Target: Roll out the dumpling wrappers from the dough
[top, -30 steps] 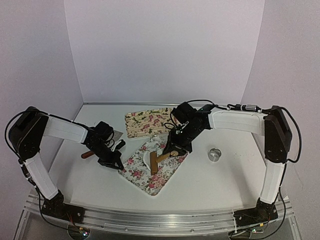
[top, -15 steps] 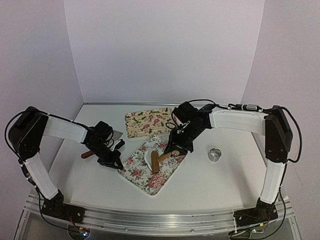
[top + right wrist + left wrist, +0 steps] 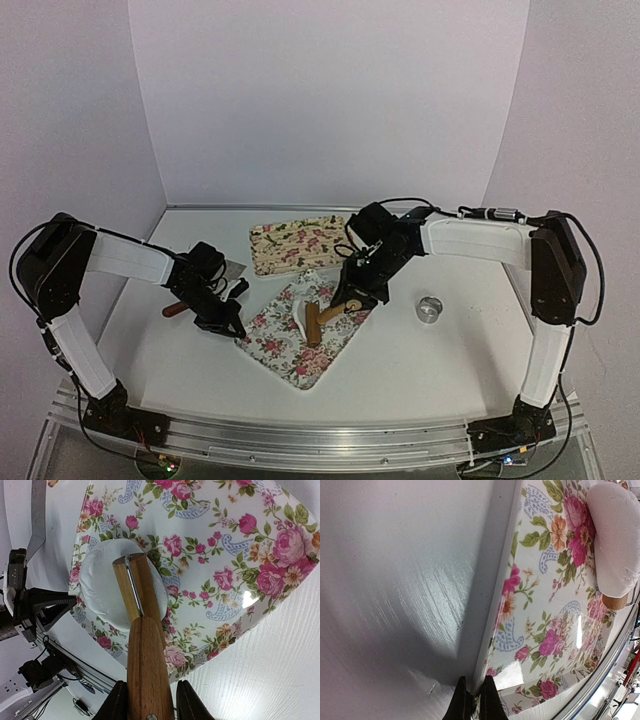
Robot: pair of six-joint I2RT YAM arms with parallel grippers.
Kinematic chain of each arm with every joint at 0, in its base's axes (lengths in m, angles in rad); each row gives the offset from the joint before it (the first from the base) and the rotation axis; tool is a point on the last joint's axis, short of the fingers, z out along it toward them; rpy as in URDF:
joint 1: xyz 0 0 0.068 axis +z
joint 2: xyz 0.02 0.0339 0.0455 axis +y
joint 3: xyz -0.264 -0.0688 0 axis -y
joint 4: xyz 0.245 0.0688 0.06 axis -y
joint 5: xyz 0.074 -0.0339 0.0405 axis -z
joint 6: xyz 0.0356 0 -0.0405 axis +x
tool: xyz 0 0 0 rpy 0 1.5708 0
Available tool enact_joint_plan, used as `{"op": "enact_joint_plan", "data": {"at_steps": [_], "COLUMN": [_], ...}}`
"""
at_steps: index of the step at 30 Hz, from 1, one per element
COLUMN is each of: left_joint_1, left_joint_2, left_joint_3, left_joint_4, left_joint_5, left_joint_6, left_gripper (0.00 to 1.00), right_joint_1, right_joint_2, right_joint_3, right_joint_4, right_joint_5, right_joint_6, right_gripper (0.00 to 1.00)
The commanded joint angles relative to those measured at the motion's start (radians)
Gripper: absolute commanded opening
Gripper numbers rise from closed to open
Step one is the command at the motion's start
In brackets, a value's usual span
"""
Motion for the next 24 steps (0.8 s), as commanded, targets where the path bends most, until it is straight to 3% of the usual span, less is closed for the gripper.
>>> {"op": "enact_joint_plan", "data": {"at_steps": [1,16,24], "left_joint_1": [0.063,0.068,0.066], "left_joint_2": [-0.021,-0.011,-0.031], "left_joint_3": [0.016,0.025,0.03], "left_joint_4": [-0.105,-0.098,-0.066], "left_joint_5": [-0.154,-0.129,-0.046], "left_joint_6": [-0.047,-0.029,0.006], "left_gripper": [0.0,0.0,0.0], "right_joint_1": [-0.044,-0.049,-0.047], "right_joint_2": [0.113,0.12,0.1], "right_joint_3": [-0.113,-0.103,0.025], "right_joint_4": [-0.452,-0.45,-0.449], "right_joint_5": [0.354,0.354,0.333], "right_joint_6": [0.003,0.0,-0.065], "right_gripper": [0.0,0.0,0.0]}}
